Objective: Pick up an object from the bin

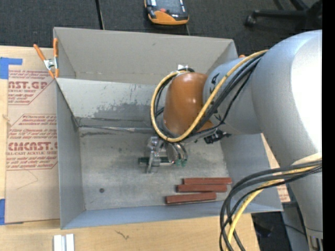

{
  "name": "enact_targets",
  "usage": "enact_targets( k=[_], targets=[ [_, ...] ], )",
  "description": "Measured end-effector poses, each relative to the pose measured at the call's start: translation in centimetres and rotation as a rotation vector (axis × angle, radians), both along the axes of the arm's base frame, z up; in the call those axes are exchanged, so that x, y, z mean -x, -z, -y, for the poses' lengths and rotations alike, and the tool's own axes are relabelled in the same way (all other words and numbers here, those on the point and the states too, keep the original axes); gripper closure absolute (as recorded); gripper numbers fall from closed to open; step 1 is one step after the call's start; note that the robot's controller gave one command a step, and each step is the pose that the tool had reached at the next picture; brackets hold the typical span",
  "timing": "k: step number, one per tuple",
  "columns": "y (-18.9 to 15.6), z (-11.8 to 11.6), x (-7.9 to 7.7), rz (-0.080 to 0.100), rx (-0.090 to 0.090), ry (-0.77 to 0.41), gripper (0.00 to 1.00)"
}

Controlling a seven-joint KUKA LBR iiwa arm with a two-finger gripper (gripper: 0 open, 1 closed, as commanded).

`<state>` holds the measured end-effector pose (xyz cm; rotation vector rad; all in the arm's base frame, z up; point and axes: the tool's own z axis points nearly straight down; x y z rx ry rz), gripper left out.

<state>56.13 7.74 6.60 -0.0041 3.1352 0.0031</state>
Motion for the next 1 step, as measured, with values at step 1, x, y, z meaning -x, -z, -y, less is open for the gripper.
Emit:
enact_targets(
  k=[1],
  targets=[
    [-0.28, 0.01, 0.10, -0.002, 0.000, 0.000, 1.00]
  ],
)
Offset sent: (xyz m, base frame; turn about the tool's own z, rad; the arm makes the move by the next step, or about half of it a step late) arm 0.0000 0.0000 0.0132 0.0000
